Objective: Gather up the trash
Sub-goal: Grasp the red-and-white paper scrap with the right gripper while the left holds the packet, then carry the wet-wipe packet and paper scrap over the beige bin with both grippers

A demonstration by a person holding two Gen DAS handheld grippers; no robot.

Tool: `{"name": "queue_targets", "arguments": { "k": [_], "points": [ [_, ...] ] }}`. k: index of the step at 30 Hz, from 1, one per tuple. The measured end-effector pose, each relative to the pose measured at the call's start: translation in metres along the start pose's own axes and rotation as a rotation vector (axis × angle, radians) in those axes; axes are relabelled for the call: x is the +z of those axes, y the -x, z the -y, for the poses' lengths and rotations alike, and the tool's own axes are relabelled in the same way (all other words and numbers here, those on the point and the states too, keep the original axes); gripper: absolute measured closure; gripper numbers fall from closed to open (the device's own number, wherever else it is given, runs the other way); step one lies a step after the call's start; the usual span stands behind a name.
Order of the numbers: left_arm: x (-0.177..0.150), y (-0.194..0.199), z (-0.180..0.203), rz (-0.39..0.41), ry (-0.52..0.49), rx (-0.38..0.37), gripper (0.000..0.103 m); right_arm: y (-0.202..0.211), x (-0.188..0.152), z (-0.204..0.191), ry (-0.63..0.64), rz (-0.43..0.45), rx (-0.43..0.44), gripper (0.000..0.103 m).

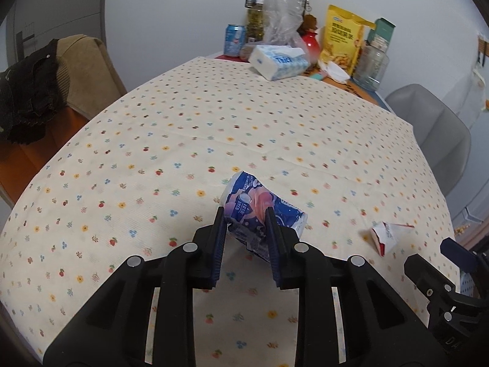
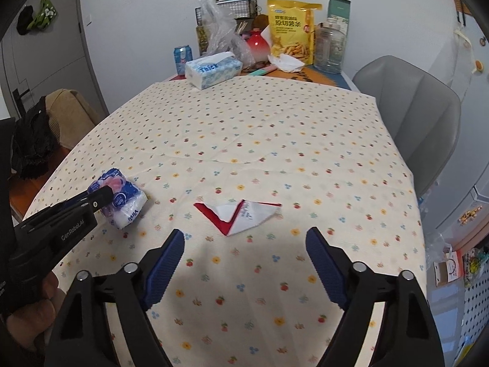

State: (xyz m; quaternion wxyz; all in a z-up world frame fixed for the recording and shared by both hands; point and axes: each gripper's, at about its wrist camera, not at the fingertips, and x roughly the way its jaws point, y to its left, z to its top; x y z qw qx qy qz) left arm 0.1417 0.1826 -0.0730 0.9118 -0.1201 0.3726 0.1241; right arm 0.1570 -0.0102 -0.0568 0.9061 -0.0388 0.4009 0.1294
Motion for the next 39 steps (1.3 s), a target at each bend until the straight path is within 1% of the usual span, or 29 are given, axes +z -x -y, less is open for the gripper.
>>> {"name": "queue_targets", "arguments": {
  "k": [2,6,8,13,15,16,18,19,20,21,22,23,29,35,39],
  "points": [
    [0.002,-0.003,-0.006,0.009,0.019,0.021,0.078,-0.006,0.005,-0.005,0.01,-0.01,0.008,0.03],
    [0.006,-0.005,-0.018,0.022,0.056,0.046,0.078,-0.017,0.014,-0.02,0.045,-0.024,0.016,0.034],
    [0.008,-0.005,-0.024,0.029,0.065,0.056,0.078,-0.023,0.017,-0.027,0.061,-0.031,0.019,0.038],
    [0.009,-0.005,-0.034,0.028,0.085,0.066,0.077,-0.039,0.023,-0.044,0.101,-0.049,0.021,0.046],
    [0.008,-0.008,-0.035,0.022,0.084,0.067,0.077,-0.046,0.023,-0.047,0.113,-0.055,0.013,0.048],
    [0.008,-0.008,-0.035,0.02,0.085,0.065,0.077,-0.051,0.023,-0.047,0.113,-0.065,0.01,0.051],
    [0.007,-0.008,-0.034,0.019,0.082,0.063,0.077,-0.058,0.022,-0.047,0.111,-0.087,0.01,0.065],
    [0.007,-0.008,-0.033,0.02,0.08,0.063,0.077,-0.061,0.022,-0.046,0.111,-0.1,0.016,0.078],
    [0.007,-0.006,-0.032,0.023,0.079,0.061,0.077,-0.062,0.021,-0.045,0.109,-0.107,0.023,0.085],
    [0.007,-0.005,-0.03,0.026,0.076,0.06,0.077,-0.061,0.021,-0.045,0.108,-0.108,0.026,0.086],
    [0.007,-0.004,-0.028,0.028,0.073,0.058,0.077,-0.057,0.021,-0.045,0.114,-0.102,0.027,0.092],
    [0.007,-0.003,-0.026,0.03,0.07,0.056,0.077,-0.054,0.021,-0.045,0.117,-0.096,0.029,0.094],
    [0.006,0.01,-0.006,0.048,0.039,0.039,0.077,-0.026,0.02,-0.034,0.1,-0.047,0.047,0.099],
    [0.004,0.024,0.019,0.069,-0.003,0.022,0.077,0.004,0.017,-0.013,0.065,0.008,0.055,0.1],
    [0.002,0.034,0.044,0.084,-0.049,0.005,0.077,0.02,0.014,0.005,0.038,0.038,0.053,0.1]
  ]
}}
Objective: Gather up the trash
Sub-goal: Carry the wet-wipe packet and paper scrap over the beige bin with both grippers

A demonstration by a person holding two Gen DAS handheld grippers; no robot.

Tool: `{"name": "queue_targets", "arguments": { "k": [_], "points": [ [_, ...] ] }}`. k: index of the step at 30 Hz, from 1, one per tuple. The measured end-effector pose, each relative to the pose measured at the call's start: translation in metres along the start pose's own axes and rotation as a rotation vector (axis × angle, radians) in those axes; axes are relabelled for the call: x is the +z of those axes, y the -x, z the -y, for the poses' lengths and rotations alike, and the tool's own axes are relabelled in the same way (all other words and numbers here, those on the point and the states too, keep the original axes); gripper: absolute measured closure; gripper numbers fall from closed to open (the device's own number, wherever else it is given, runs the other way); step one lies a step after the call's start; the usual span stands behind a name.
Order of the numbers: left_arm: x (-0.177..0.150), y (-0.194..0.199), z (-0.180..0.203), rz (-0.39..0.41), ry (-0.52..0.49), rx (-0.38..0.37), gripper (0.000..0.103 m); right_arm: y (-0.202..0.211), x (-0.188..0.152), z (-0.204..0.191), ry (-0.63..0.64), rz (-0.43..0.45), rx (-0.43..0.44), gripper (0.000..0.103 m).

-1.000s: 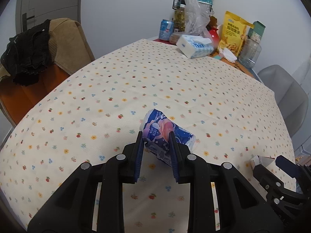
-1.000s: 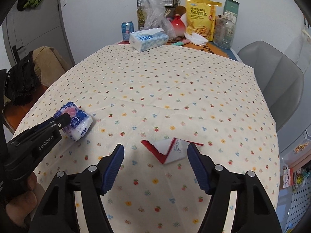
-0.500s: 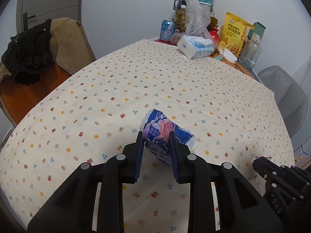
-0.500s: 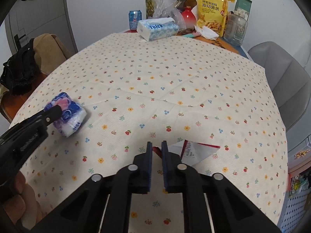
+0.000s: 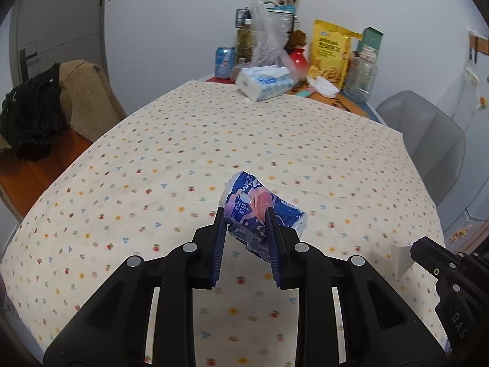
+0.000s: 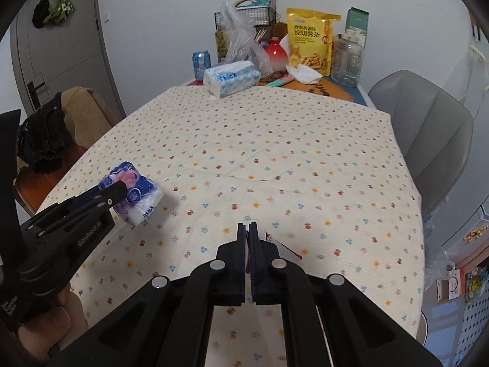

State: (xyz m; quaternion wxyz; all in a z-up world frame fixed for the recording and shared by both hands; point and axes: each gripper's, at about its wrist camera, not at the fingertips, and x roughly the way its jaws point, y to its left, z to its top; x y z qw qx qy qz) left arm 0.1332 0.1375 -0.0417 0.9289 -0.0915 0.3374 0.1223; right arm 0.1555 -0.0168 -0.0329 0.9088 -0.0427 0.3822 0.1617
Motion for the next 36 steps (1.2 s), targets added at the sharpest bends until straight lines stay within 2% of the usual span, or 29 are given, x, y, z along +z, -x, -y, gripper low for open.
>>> {"name": "queue_targets", "arguments": {
  "k": [16,36],
  "points": [
    [-0.004,0.024,0.125,0.03,-0.175,-0.128,0.077,0.06,-0.022,0.109,-0.169,0.088,-0.075,0.1],
    [-0.036,0.026,0.303,-0.014,-0.431,-0.305,0.077,0.106,-0.077,0.265,-0.42,0.123,-0.231,0.1]
  ]
}}
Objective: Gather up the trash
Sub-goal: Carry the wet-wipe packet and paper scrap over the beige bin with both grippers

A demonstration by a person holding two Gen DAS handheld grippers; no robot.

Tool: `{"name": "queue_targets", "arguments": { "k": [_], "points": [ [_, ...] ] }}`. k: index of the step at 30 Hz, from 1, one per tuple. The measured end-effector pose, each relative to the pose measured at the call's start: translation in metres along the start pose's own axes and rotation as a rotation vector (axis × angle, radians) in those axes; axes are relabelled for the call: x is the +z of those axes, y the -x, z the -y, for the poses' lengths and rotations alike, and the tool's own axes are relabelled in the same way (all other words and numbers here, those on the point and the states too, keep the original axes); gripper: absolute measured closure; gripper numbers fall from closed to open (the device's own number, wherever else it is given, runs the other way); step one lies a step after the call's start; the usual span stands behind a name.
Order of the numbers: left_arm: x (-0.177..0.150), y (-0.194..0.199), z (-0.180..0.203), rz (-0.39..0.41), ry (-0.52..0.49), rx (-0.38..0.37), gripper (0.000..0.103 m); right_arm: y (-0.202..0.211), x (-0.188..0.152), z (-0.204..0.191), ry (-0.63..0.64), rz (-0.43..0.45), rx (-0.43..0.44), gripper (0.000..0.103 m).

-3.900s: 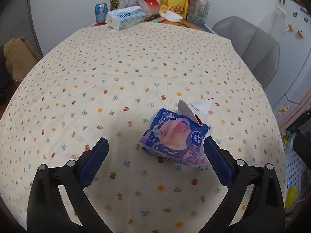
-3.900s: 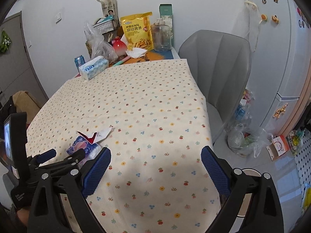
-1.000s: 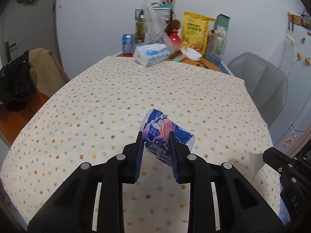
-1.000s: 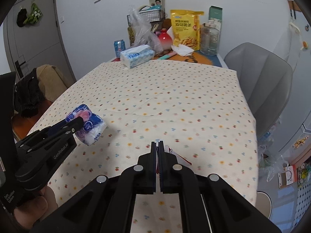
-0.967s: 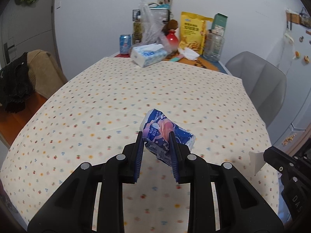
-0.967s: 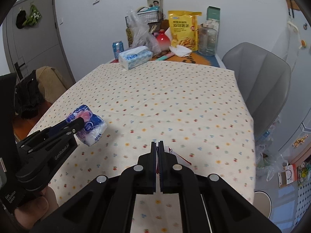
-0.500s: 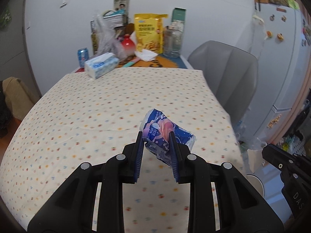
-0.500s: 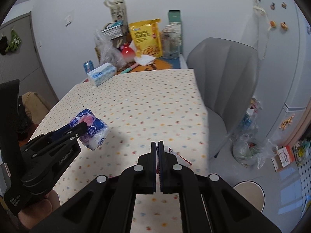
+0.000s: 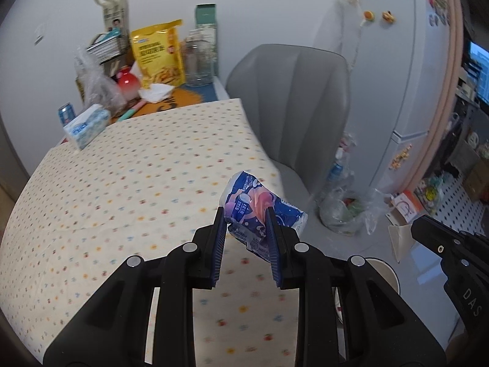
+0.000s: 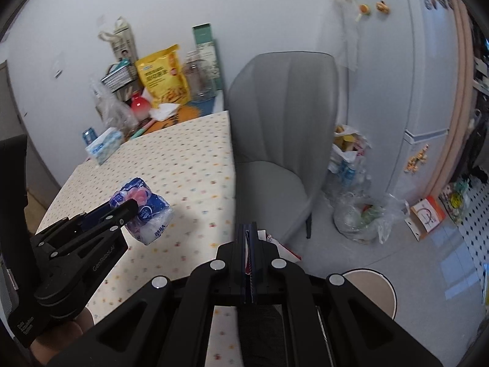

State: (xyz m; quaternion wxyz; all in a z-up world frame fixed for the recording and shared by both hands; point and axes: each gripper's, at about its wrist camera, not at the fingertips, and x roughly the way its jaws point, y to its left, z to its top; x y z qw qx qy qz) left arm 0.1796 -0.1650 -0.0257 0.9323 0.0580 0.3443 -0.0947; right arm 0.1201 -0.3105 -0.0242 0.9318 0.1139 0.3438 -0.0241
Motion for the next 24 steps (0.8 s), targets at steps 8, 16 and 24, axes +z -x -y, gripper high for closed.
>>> {"name": "queue_targets", "arguments": {
  "k": [8,16,24],
  "points": [
    [0.01,-0.022,0.069,-0.031,-0.091,-0.063,0.077,-0.001,0.001,0.072,-0.108,-0.003,-0.073,0.1],
    [0.011,-0.046,0.126,-0.079,-0.168,-0.114,0.077,-0.01,-0.006,0.138,-0.197,-0.028,-0.137,0.1],
    [0.005,-0.066,0.162,-0.124,-0.214,-0.131,0.077,-0.023,-0.017,0.185,-0.271,-0.058,-0.187,0.077]
  ]
}}
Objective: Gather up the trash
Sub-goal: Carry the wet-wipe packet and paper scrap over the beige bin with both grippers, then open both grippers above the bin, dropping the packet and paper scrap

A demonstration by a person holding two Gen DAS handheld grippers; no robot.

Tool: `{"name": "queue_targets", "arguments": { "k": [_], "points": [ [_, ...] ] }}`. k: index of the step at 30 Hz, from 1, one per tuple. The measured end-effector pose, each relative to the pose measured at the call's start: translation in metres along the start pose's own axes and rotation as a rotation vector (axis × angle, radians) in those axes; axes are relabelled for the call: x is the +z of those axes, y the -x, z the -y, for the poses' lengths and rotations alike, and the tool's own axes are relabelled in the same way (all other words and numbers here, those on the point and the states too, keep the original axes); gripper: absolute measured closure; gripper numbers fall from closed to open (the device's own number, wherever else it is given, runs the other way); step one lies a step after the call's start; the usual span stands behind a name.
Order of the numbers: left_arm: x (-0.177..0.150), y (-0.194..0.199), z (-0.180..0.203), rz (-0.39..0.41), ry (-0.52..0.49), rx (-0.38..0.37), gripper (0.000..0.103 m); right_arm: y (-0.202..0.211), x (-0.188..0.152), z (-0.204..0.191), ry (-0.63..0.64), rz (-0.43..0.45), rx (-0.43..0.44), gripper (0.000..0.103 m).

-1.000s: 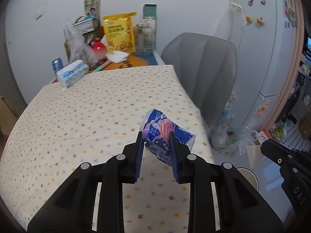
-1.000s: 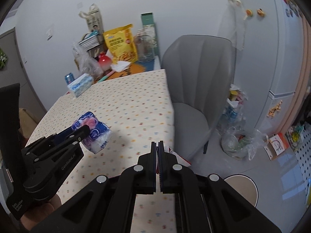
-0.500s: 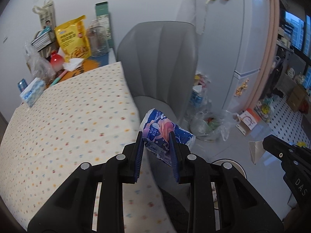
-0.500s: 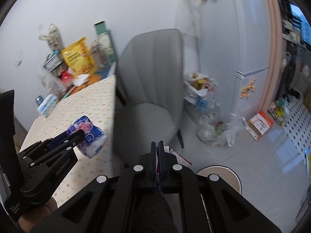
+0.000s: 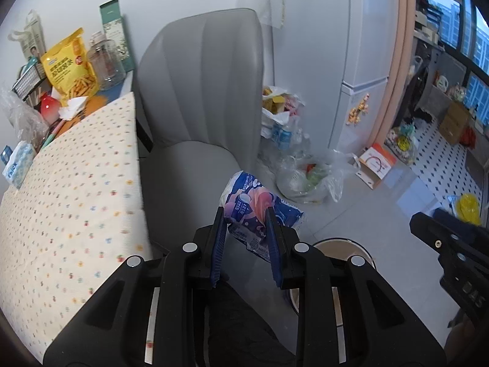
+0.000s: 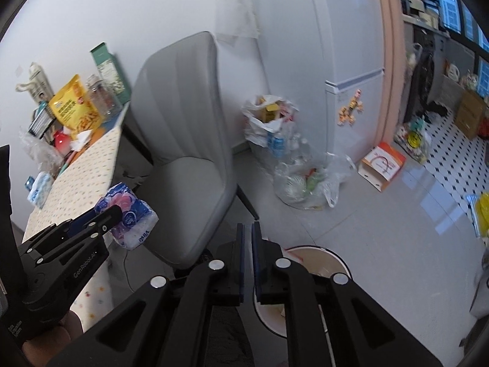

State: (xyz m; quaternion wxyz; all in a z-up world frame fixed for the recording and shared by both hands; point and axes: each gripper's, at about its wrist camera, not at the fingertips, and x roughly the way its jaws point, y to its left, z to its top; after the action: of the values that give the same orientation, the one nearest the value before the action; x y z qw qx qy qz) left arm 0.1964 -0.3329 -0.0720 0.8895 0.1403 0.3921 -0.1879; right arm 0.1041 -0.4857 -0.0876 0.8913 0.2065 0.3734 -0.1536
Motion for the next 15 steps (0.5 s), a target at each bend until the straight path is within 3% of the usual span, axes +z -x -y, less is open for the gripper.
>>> {"name": "queue_targets", "arguments": {
  "k": [1,2,15],
  "points": [
    [0.0,-0.002,0.004,-0.004,-0.006,-0.002,0.077,0.001,0.0,0.004,-0.008,0.009,-0.009,0.056],
    [0.0,-0.004,0.008,-0.009,-0.011,-0.005,0.077,0.001,0.0,0.009,-0.014,0.019,-0.018,0.052],
    [-0.007,-0.013,0.076,-0.051,-0.107,-0.084,0.077,0.016,-0.013,0.084,-0.128,0.031,-0.105,0.051]
  ]
}}
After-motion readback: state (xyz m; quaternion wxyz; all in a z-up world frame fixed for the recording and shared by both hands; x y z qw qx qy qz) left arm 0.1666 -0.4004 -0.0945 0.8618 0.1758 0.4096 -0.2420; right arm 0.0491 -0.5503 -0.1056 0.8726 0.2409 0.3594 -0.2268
